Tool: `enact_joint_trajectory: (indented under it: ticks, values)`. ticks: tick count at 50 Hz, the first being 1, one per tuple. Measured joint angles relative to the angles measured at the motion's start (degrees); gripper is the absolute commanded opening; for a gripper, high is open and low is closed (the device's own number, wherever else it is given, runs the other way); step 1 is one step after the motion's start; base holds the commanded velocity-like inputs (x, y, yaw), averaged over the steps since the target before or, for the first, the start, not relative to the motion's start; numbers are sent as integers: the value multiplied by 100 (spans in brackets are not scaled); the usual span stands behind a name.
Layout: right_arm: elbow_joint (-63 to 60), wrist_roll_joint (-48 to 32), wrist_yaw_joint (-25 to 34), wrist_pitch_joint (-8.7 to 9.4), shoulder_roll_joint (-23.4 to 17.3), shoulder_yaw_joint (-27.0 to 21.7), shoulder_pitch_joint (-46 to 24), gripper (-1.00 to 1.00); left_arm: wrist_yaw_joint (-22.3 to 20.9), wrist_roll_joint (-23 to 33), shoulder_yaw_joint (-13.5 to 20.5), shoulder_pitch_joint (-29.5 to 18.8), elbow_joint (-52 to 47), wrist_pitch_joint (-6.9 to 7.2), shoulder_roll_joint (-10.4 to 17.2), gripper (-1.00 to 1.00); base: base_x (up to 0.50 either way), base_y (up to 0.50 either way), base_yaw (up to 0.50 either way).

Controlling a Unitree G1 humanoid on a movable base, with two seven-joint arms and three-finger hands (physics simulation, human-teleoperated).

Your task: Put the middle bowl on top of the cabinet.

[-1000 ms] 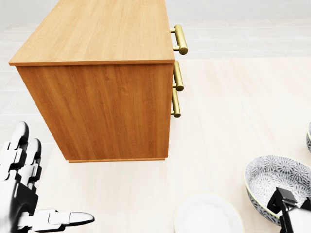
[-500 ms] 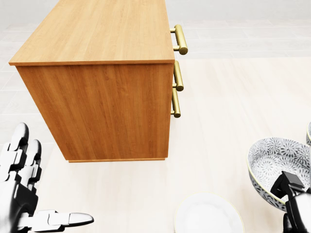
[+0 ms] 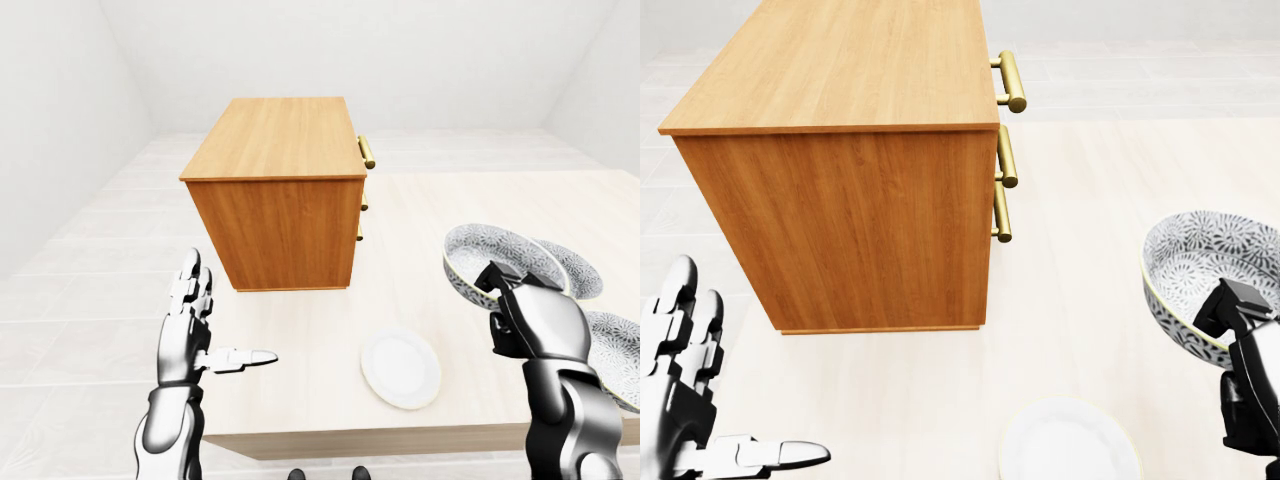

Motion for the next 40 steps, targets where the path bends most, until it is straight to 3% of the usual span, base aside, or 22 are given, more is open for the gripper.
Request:
enact_joint_trajectory:
  ticks: [8, 30, 40]
  values:
    - [-171, -89, 679, 413, -211, 98, -632, -100, -12, 17, -9, 11, -9, -1, -7, 100, 0, 0, 0]
    - [176, -361, 2286, 412, -1048, 423, -2535, -100, 11, 68, -47, -21, -112, 104, -7, 100, 0, 0, 0]
    - [906, -490, 2312, 413, -1459, 573, -3663, -100, 19, 65, -54, -32, -92, 97, -5, 100, 0, 0, 0]
